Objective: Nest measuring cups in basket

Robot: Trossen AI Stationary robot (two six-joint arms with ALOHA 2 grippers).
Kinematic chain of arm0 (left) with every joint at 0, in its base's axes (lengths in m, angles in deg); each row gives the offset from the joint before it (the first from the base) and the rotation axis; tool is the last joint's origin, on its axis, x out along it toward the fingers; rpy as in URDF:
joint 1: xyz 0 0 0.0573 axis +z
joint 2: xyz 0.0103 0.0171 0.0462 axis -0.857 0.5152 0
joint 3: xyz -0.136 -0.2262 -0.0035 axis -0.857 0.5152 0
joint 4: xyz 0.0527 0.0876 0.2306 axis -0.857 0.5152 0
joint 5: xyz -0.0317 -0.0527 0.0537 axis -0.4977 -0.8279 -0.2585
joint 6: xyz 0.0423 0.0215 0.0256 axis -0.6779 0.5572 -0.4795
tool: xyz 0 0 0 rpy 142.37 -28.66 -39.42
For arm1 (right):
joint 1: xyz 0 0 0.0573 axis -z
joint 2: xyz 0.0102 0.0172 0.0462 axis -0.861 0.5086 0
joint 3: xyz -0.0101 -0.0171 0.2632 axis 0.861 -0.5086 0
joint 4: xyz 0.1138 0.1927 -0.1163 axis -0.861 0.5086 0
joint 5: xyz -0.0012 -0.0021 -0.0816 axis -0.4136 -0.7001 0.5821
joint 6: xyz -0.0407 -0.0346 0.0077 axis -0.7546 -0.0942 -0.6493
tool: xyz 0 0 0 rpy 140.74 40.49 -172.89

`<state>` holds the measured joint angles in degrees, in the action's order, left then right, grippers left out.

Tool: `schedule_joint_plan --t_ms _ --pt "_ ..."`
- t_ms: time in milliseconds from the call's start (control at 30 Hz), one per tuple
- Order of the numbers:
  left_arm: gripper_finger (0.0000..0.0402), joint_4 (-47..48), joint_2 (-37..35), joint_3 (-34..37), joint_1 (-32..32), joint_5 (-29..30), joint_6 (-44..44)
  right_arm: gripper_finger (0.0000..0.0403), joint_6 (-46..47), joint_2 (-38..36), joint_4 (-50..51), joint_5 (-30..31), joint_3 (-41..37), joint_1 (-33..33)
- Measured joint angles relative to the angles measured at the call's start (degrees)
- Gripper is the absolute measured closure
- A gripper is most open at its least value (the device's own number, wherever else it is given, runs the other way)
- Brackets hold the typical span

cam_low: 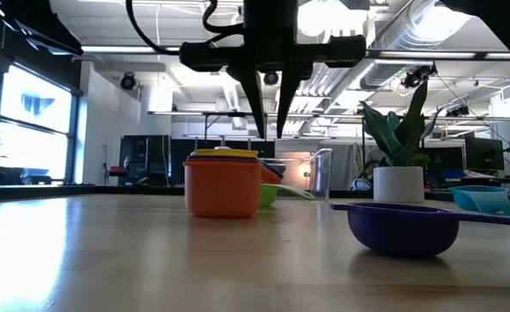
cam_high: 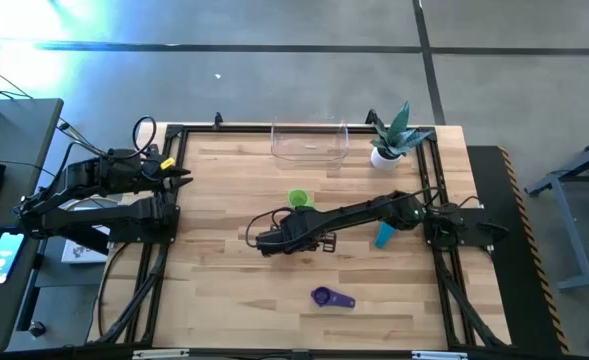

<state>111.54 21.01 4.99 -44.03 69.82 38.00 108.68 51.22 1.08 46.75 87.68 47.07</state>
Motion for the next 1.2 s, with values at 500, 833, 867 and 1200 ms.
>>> schedule_joint_plan --t_ms 500,833,867,1200 --pt "0.0312 0.00 0.00 0.00 0.00 0.00 0.00 0.0336 -1.52 1.76 0.20 -1.16 0.02 0.51" --pt "0.0312 0.00 0.00 0.00 0.00 0.00 0.00 0.0336 -4.15 2.64 -2.18 -3.40 0.00 1.22" --pt "0.0312 0.00 0.00 0.00 0.00 0.00 0.00 0.0336 -4.49 2.64 -2.08 -3.96 0.00 1.24" --pt "0.0312 0.00 0.00 0.00 0.00 0.00 0.00 0.0336 -4.04 2.62 -1.90 -4.67 0.00 1.09"
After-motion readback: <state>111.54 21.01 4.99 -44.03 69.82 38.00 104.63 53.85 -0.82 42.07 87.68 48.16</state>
